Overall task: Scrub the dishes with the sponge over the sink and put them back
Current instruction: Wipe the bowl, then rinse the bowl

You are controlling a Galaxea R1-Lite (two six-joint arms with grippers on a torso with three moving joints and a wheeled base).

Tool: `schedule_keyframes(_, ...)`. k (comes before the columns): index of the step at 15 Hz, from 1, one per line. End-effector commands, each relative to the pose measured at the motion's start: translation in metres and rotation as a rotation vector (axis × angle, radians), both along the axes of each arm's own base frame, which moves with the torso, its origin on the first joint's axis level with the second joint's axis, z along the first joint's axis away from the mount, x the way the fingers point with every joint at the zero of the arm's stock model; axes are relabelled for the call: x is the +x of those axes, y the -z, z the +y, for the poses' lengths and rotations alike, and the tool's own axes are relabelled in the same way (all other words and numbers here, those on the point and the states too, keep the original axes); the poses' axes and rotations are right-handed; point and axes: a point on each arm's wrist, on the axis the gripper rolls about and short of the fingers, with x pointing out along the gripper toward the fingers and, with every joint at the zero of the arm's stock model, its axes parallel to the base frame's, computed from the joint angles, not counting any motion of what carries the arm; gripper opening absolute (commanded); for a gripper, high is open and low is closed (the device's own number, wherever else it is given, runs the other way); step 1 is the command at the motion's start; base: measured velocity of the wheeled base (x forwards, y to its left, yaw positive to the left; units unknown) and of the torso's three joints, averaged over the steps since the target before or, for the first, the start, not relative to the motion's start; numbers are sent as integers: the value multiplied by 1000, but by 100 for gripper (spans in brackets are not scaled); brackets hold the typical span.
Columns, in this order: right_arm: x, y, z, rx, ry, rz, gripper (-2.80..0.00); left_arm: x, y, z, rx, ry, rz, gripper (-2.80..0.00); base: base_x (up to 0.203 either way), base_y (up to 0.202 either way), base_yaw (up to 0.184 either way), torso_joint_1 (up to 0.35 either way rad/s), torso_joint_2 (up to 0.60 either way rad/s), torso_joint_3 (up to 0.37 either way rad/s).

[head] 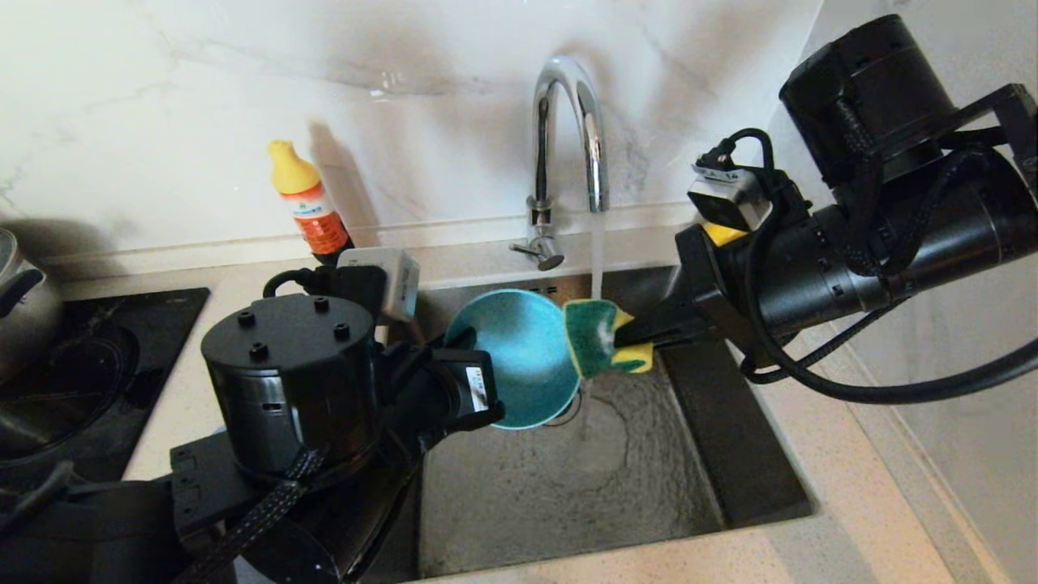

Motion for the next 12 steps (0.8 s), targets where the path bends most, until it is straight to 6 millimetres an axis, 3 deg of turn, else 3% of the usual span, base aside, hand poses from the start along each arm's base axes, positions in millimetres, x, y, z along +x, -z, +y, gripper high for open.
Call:
schedule_keyframes(1,-10,-9,-17,24,16,-10,-280,1,0,-1,2,2,-1,-280,0,0,0,0,0,0)
schedule_keyframes(6,-36,-18,-56,54,79,-35,-280,7,20,-7,65,79,129,-280,0,0,0,0,0,0)
schedule_keyframes(9,-62,-23,-75,67,104,-66,-280,20,29,-14,81,108,293,-280,0,0,0,0,0,0)
schedule_keyframes(12,-79,-20,-87,67,124,-66,-280,45,25,-24,28,119,456,-280,0,0,0,0,0,0)
